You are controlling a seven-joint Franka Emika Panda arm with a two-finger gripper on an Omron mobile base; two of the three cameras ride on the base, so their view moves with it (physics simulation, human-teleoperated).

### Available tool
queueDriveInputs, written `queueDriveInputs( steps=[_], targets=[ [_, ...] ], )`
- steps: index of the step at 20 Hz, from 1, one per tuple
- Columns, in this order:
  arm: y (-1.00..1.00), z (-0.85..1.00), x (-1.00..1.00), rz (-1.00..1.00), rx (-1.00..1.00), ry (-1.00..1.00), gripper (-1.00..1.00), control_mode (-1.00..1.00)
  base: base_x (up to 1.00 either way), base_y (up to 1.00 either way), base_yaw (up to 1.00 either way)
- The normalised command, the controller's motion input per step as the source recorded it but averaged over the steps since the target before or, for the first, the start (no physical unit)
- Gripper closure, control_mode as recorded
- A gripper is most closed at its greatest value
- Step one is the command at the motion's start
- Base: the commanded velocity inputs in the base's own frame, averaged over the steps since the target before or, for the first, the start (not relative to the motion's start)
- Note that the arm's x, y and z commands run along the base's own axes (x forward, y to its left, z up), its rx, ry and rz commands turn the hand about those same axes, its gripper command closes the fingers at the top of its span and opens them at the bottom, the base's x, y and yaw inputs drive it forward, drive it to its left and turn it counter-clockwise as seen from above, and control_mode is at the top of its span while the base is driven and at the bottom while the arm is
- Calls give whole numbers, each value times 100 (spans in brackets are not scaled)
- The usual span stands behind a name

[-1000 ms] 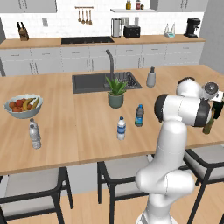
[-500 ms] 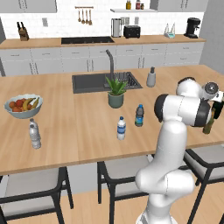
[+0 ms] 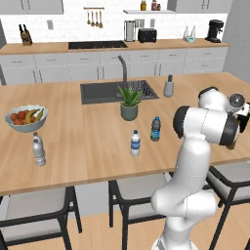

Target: Move the plastic bottles in the middle to the plastics group, and the glass bottles in the middle to the glass group.

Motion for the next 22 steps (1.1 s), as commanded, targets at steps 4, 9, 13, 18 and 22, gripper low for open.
queueDriveInputs(
  steps=[4,9,13,18,22],
  targets=[
    [66,4,-49,7,0,0,-100,-100,0,0,0],
    [63,30,-28,7,0,0,-100,-100,0,0,0],
    [39,57,-23,4,0,1,-100,-100,0,0,0],
    [6,70,-14,14,6,8,-100,-100,0,0,0],
    [6,66,0,23,11,20,-100,-100,0,0,0]
  ],
)
